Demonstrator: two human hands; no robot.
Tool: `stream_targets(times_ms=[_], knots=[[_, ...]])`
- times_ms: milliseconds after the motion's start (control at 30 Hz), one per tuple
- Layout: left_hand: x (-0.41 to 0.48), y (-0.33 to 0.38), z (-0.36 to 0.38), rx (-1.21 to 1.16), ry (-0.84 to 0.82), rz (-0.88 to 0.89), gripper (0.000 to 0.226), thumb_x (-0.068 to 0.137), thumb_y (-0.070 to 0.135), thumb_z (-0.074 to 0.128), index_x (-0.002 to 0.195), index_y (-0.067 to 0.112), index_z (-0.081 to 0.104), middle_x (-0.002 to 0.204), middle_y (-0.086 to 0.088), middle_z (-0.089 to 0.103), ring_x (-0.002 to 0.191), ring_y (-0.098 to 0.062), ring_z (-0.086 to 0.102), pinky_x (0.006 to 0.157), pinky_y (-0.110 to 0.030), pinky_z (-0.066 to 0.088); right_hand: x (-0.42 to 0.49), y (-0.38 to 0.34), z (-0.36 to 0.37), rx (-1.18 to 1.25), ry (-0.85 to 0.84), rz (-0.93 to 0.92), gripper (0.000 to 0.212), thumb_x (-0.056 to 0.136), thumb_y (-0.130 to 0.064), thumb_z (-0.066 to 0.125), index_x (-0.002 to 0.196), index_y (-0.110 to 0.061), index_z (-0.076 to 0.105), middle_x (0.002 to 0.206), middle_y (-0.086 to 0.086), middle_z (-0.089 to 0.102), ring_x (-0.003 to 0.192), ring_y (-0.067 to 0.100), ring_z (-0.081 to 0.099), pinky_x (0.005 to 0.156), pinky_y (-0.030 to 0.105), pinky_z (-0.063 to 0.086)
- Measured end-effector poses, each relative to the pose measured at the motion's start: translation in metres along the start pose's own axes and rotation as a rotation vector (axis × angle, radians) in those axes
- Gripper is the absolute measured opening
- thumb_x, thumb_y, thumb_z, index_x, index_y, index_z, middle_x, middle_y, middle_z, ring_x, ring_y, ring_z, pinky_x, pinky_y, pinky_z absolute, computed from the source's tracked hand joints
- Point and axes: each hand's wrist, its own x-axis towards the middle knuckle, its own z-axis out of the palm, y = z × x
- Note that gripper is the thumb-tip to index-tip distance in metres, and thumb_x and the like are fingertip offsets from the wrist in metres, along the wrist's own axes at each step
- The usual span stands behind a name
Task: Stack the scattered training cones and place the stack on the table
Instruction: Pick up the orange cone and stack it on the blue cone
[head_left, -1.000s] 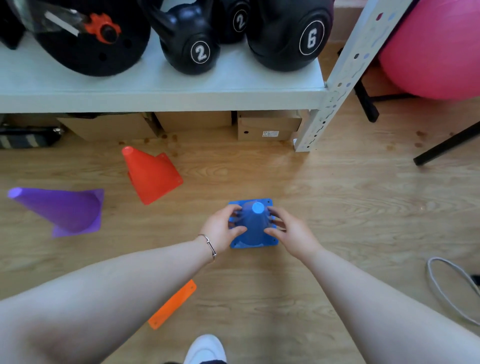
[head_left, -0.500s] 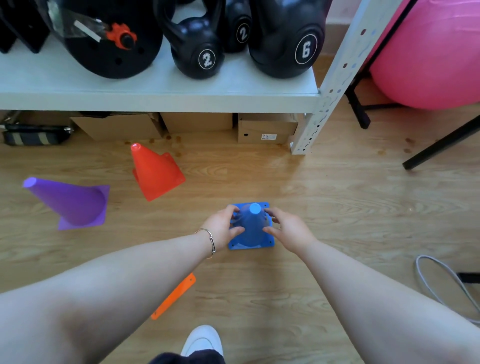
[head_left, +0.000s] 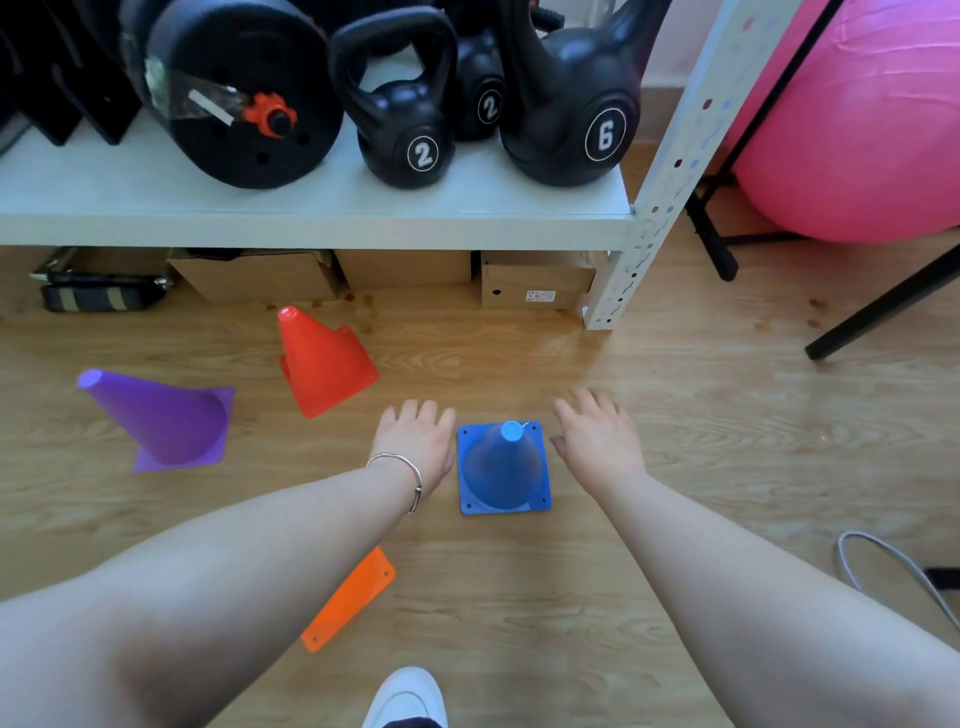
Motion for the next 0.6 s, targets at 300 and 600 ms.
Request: stream_targets(times_ms=[300, 600], knots=[[-0.030, -0.078, -0.037, 0.081, 0.131, -0.183, 0.061, 0.077, 0.054, 0.059, 0.126, 0.021, 0.044, 0.120, -0.006, 0.053, 0.120, -0.030, 0.046, 0.095, -0.045, 0.038, 0.032, -0.016, -0.077, 0.006, 0.146, -0.112, 0.049, 0.090, -0.044, 0.054, 0.133, -0.022, 0.044, 0.134, 0.005, 0.050, 0.120, 0.029, 0.047, 0.095, 0.041, 0.040], [-0.109, -0.164, -0.071, 0.092, 0.153, -0.439, 0.059, 0.079, 0.053, 0.057, 0.126, 0.021, 0.041, 0.118, -0.006, 0.052, 0.112, -0.028, 0.048, 0.084, -0.040, 0.043, 0.047, -0.127, -0.121, 0.007, 0.182, -0.415, 0.054, 0.089, -0.040, 0.057, 0.137, -0.019, 0.044, 0.135, 0.008, 0.051, 0.118, 0.030, 0.051, 0.092, 0.041, 0.043]])
